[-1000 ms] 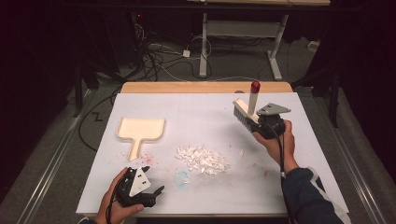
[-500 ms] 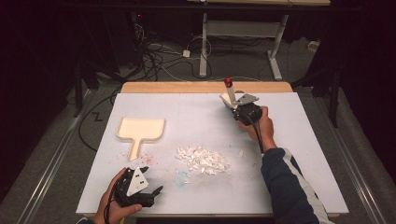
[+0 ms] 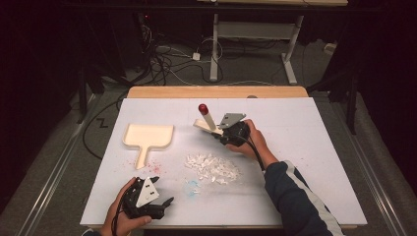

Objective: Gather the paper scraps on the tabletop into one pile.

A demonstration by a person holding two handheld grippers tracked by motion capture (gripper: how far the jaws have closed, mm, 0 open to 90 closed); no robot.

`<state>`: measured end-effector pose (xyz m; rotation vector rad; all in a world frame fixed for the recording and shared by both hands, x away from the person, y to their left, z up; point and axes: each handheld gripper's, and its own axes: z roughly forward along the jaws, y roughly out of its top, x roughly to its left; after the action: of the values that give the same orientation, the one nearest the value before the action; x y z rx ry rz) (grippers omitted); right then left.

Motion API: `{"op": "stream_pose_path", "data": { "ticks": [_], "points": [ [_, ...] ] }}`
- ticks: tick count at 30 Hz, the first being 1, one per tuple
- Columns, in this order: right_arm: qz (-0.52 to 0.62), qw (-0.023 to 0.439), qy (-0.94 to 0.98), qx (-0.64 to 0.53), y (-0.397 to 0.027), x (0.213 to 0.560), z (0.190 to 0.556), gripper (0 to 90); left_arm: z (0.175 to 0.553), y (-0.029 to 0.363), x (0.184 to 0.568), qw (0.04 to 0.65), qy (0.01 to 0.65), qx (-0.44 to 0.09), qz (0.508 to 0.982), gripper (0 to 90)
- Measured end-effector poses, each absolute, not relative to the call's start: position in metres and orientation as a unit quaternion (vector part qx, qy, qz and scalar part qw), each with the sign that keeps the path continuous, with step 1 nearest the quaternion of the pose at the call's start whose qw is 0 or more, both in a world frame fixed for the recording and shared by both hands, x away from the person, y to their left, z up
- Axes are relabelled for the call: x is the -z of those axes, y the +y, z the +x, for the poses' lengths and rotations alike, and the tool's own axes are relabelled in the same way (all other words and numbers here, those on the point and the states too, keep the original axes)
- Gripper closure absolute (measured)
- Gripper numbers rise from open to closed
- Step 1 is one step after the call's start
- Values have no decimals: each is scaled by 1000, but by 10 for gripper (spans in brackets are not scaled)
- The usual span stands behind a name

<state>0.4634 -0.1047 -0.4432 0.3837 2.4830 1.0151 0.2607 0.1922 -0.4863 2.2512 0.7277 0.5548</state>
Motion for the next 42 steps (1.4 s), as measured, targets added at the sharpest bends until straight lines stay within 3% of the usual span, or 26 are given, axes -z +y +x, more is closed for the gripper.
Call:
{"op": "stream_pose_path", "data": {
  "ticks": [7,12,19,22,31,35,42],
  "points": [
    [64,176,908,-374,-105,435,433,678,260,192,486,349,281,-212,868,195],
    [59,173,899,-398,-124,419,416,679,258,191,485,350,280,-216,867,196],
    [130,202,870,-431,-170,391,394,678,258,191,485,347,279,-218,869,196],
    [172,236,863,-412,-191,385,382,677,258,190,484,346,276,-224,869,196],
    [308,290,845,-326,-245,407,356,678,257,187,482,342,269,-229,871,197],
    [329,266,854,-303,-240,417,344,678,257,186,482,341,266,-230,872,196],
    [310,218,864,-331,-194,420,325,678,258,186,481,343,262,-229,872,196]
  ]
}}
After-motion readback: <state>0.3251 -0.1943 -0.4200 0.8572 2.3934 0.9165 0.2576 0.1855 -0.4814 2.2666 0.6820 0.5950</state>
